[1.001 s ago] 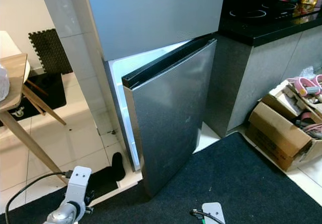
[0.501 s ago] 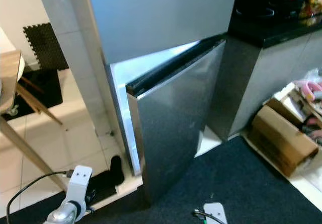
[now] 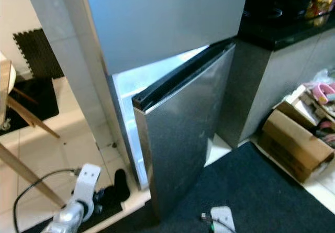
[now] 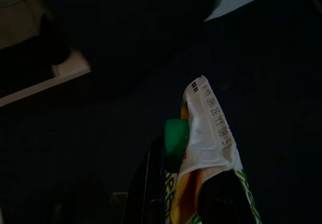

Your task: Restocking fridge

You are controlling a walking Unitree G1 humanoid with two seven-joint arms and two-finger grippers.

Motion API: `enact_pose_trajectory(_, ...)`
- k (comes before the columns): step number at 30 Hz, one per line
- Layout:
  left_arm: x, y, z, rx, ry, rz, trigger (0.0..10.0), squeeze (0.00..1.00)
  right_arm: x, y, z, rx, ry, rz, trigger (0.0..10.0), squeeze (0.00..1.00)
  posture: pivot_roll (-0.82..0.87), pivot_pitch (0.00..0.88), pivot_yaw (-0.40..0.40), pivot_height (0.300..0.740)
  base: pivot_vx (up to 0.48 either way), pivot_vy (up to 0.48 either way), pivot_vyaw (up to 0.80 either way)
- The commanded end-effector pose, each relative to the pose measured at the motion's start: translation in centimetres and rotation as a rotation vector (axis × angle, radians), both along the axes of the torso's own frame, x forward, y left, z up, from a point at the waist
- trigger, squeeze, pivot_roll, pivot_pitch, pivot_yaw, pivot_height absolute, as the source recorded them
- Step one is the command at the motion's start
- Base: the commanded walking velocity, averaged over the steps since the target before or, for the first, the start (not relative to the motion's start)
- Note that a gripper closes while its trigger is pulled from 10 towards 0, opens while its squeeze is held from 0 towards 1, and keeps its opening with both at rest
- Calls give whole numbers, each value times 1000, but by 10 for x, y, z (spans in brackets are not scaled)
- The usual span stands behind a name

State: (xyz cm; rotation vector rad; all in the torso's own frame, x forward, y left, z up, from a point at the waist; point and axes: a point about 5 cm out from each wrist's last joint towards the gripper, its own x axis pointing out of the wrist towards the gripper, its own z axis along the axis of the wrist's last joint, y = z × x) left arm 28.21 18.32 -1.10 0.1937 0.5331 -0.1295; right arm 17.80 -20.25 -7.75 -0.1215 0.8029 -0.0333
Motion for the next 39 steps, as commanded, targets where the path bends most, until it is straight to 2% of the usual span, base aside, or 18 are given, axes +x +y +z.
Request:
enact_pose_trajectory(1,6,1,6,27,-26,-10,10000,0,-4,0,-2,7,8,-17,10000,0,-71,53,84,740,0,0,0)
enact_pose_trajectory(5,24,-5,20,28,-47,1,10000,0,-3,-1,-1,5,6,-16,10000,0,-73,62,77,740,0,0,0)
enact_pose_trajectory(6,33,-6,28,44,-60,20,10000,0,-3,-1,-1,3,5,-13,10000,0,-73,62,77,740,0,0,0)
enact_pose_trajectory(9,48,-8,43,13,-73,69,10000,0,-2,-5,0,-1,-1,-14,10000,0,-86,81,76,740,0,0,0)
enact_pose_trajectory(10,53,-10,49,-9,-83,67,0,0,-2,-6,1,-2,-4,-14,10000,0,-86,81,76,740,0,0,0)
enact_pose_trajectory(15,71,-20,71,-24,-133,40,0,0,-4,-10,2,-7,-21,-19,10000,0,-109,117,84,740,0,0,0)
enact_pose_trajectory(16,75,-23,76,-22,-144,30,3843,0,-4,-11,2,-9,-28,-21,10000,0,-121,138,90,740,0,0,0)
enact_pose_trajectory(18,78,-25,80,-20,-152,23,3843,0,-5,-12,2,-10,-32,-23,10000,0,-121,138,90,740,0,0,0)
enact_pose_trajectory(19,82,-28,87,-21,-173,9,10000,0,-6,-12,3,-11,-41,-26,10000,0,-132,160,99,740,0,0,0)
enact_pose_trajectory(24,87,-31,95,-30,-198,2,10000,0,-8,-13,3,-15,-51,-31,10000,0,-145,183,106,740,0,0,0)
enact_pose_trajectory(26,97,-39,112,-74,-247,-1,10000,0,-14,-16,4,-21,-71,-41,10000,0,-175,223,119,740,0,0,0)
enact_pose_trajectory(28,97,-39,112,-74,-247,-1,10000,0,-14,-16,4,-21,-71,-41,10000,0,-175,223,119,740,0,0,0)
enact_pose_trajectory(30,104,-50,127,-141,-283,-14,10000,0,-23,-20,5,-26,-90,-55,10000,0,-206,261,140,740,0,0,0)
enact_pose_trajectory(31,104,-50,127,-141,-283,-14,10000,0,-23,-20,5,-26,-90,-55,10000,0,-206,261,140,740,0,0,0)
enact_pose_trajectory(32,110,-65,140,-181,-313,-65,10000,0,-31,-24,6,-32,-102,-74,10000,0,-216,270,154,740,0,0,0)
enact_pose_trajectory(35,112,-72,146,-182,-328,-96,10000,0,-34,-25,6,-36,-104,-83,10000,0,-221,273,160,740,0,0,0)
enact_pose_trajectory(36,113,-79,152,-194,-339,-120,10000,0,-37,-25,6,-38,-107,-93,10000,0,-229,278,173,740,0,0,0)
enact_pose_trajectory(39,114,-83,155,-203,-345,-134,10000,0,-39,-25,6,-39,-109,-99,10000,0,-230,278,176,740,0,0,0)
